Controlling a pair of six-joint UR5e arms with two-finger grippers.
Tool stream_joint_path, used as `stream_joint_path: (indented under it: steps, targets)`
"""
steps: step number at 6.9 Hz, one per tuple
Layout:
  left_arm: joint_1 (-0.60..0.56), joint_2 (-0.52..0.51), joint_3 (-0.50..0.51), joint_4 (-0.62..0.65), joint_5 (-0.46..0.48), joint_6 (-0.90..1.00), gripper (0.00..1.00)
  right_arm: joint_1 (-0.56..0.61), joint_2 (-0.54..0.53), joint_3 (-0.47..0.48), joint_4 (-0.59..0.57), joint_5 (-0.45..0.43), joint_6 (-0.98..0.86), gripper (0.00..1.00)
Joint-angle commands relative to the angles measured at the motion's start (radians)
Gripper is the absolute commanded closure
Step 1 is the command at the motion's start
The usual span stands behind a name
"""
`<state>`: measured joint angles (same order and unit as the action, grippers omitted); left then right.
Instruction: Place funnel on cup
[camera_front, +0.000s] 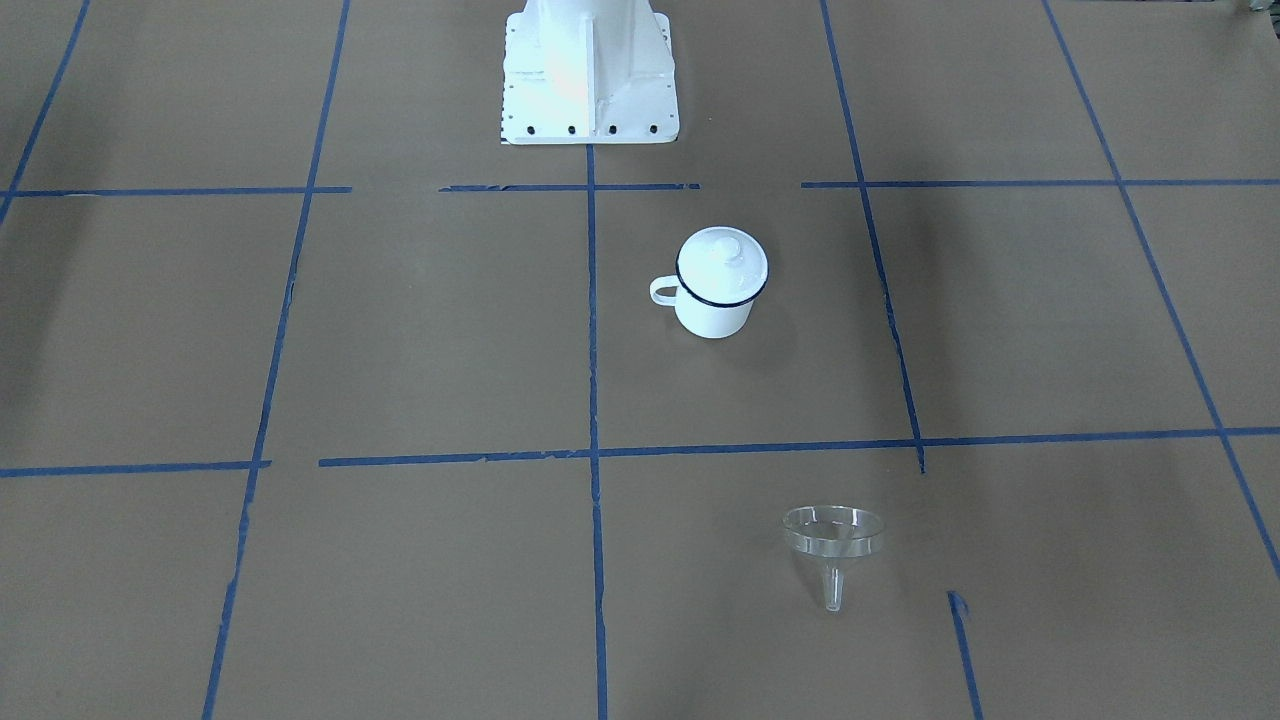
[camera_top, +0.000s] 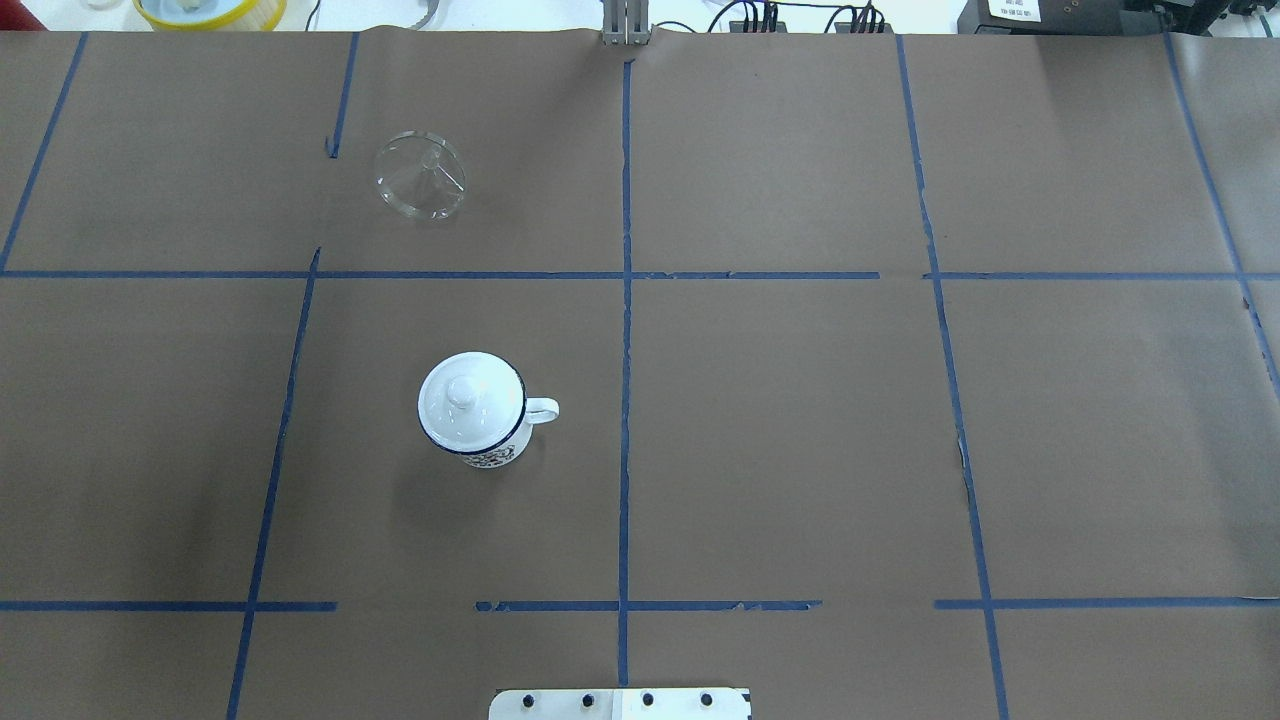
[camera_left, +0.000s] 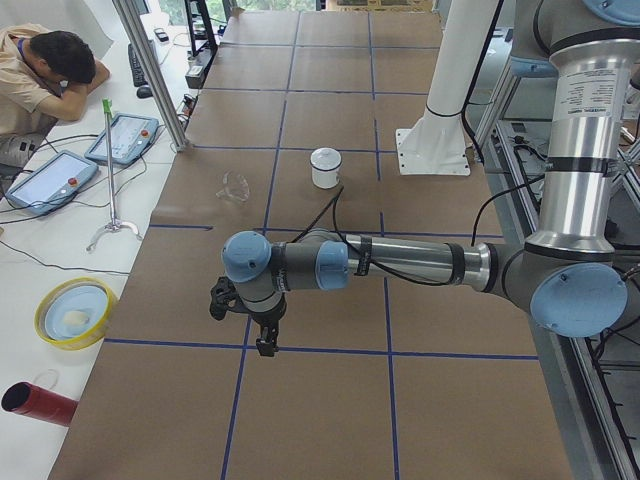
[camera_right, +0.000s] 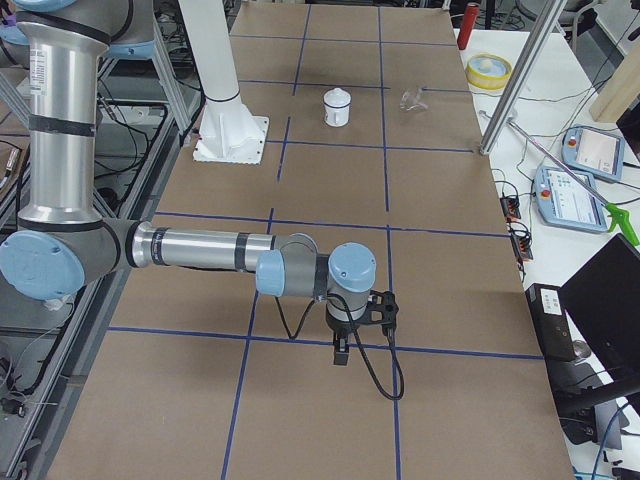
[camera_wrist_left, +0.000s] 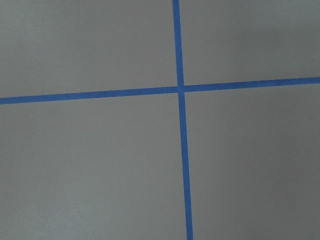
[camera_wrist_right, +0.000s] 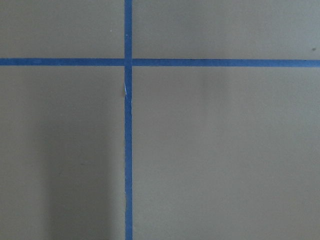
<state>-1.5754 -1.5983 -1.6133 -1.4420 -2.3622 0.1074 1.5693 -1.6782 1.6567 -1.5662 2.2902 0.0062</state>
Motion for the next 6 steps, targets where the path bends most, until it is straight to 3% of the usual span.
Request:
stream_joint_path:
  steps: [1, 4, 6]
  targets:
    - [0.0, 0.0, 0.0, 0.0, 0.001, -0.002, 0.0, 0.0, 0.0, 0.0, 0.0, 0.0, 0.0, 0.0]
    - [0.002, -0.003, -0.009, -0.015, 0.003, 0.009, 0.0, 0.0, 0.0, 0.0, 0.0, 0.0, 0.0, 0.0]
    - [0.075, -0.079, -0.053, -0.087, 0.009, 0.0, 0.0, 0.0, 0.0, -0.002, 0.0, 0.0, 0.0, 0.0]
